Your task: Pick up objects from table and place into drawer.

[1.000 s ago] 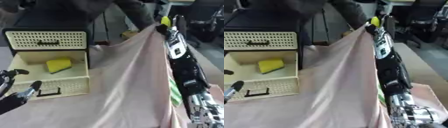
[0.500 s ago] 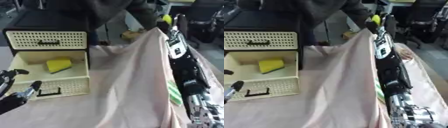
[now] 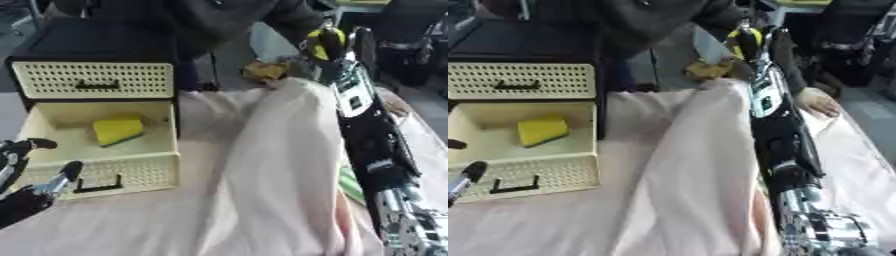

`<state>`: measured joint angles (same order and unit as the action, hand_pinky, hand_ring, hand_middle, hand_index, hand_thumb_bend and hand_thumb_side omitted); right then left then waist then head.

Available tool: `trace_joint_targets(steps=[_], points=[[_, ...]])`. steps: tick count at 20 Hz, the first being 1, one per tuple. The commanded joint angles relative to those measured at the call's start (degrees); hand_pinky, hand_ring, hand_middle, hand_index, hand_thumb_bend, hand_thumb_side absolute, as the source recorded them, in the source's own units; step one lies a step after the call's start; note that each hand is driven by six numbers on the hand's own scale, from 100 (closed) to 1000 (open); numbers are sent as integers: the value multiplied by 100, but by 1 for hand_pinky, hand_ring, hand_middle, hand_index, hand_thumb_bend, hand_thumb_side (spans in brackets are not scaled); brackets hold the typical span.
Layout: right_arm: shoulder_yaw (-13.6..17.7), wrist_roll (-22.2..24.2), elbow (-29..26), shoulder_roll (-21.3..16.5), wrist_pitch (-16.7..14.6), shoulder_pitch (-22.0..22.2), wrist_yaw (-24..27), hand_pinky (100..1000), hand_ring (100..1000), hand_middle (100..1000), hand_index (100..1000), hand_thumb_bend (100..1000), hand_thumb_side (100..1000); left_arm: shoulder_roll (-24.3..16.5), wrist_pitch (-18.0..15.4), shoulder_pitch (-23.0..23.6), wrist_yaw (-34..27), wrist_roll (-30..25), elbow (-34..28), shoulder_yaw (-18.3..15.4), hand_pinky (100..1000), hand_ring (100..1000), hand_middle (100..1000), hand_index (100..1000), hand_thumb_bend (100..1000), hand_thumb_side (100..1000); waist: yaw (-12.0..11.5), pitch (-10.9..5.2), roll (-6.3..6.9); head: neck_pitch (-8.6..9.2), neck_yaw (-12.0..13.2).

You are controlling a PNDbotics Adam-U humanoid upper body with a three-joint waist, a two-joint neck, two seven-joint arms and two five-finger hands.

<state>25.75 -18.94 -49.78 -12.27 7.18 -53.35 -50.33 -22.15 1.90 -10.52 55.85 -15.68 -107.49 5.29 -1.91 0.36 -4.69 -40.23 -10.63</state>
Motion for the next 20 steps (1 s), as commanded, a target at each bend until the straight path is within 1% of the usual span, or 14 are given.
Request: trace_joint_targets(steps=[1,2,3,4,5,6,7,8,10,13,20], points=[[-47,-6,-126,-99,-67,-138,17,100,159,100,314,100,812,-67,2,-39,16,-5,-79,-57,100,100,100,781,465,1000,-5,-65,19,-31,9],[-81,32,-124,-91,-107,-154,15,100,160,100,317,100,721,-67,1,-40,14,-4,-79,-57,100,100,100,781,465,1000,-8,-66,18,-29,6],[-132,101,-116,-80,-164,-176,-2,100,162,100,320,100,667,-67,-1,-42,11,-7,-79,-55,100,100,100,782,465,1000,-11,-68,18,-29,4],[-187,186,-112,-69,-231,-203,-32,100,164,100,324,100,577,-67,-4,-44,10,-11,-78,-53,100,100,100,782,465,1000,-15,-69,17,-28,1],[-242,283,-112,-56,-299,-231,-68,100,163,100,325,100,547,-66,-8,-45,9,-14,-78,-52,100,100,100,782,465,1000,-19,-70,18,-28,-3],[-303,390,-117,-40,-374,-262,-105,100,164,100,328,100,490,-65,-10,-46,8,-16,-78,-51,100,100,100,782,466,1000,-23,-71,17,-29,-9],[-354,497,-124,-27,-448,-288,-138,100,164,100,330,100,462,-65,-12,-46,7,-17,-79,-51,100,100,100,782,466,1000,-26,-71,17,-28,-12],[-406,597,-137,-9,-526,-314,-171,100,162,100,335,100,379,-65,-13,-47,6,-18,-79,-50,100,100,100,782,465,1000,-32,-72,16,-29,-17],[-538,830,-186,44,-747,-378,-222,100,155,100,356,100,280,-63,-15,-51,3,-19,-80,-49,100,100,100,782,465,1000,-46,-75,15,-29,-25],[-709,1117,-279,141,-1075,-479,-257,100,151,100,366,100,235,-62,-16,-55,-4,-21,-80,-48,100,100,100,782,465,1000,-70,-80,13,-23,-35],[-1149,1441,-380,493,-1686,-765,-331,100,144,100,362,100,209,-50,-15,-71,-20,-22,-81,-47,100,100,100,781,467,1000,-125,-96,7,5,-68]])
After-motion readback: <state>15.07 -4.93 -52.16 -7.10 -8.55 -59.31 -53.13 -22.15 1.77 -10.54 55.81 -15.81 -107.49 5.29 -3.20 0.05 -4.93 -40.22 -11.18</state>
